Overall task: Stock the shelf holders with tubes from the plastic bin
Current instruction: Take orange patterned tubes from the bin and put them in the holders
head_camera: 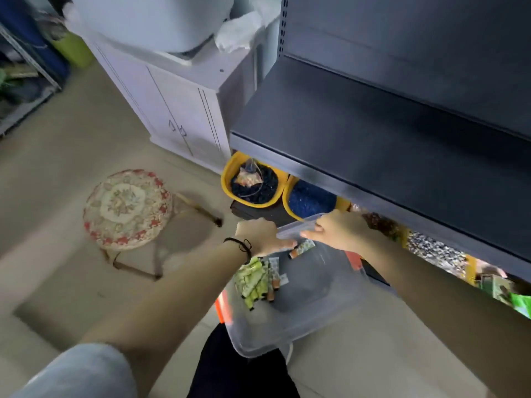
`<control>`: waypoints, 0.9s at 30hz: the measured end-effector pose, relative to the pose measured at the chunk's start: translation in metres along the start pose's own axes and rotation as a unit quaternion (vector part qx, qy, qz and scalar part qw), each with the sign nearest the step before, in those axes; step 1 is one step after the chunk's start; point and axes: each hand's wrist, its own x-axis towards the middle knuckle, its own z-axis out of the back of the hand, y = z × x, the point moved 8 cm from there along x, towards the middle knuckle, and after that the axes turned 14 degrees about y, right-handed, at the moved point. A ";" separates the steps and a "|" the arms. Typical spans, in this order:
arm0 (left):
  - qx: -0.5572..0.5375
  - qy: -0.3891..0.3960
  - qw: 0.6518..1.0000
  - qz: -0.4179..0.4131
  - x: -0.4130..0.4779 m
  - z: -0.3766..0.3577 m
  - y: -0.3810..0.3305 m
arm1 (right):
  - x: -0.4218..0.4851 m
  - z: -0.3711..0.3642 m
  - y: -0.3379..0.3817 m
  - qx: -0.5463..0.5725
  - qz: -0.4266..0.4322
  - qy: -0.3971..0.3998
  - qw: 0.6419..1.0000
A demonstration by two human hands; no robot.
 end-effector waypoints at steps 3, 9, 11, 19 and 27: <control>-0.043 0.019 0.999 0.008 0.046 -0.038 0.010 | 0.040 -0.049 -0.011 0.033 -0.005 -0.013 0.999; -0.130 0.053 0.990 0.021 0.124 -0.120 0.027 | 0.106 -0.145 -0.040 0.146 -0.044 0.062 0.986; -0.148 0.060 0.987 0.020 0.144 -0.142 0.030 | 0.124 -0.174 -0.047 0.182 -0.060 0.082 0.978; -0.272 0.000 0.959 0.082 0.196 -0.185 0.051 | 0.180 -0.237 -0.067 0.284 -0.106 0.065 0.951; -0.359 -0.071 0.927 0.084 0.219 -0.205 0.045 | 0.212 -0.275 -0.092 0.427 -0.200 0.022 0.882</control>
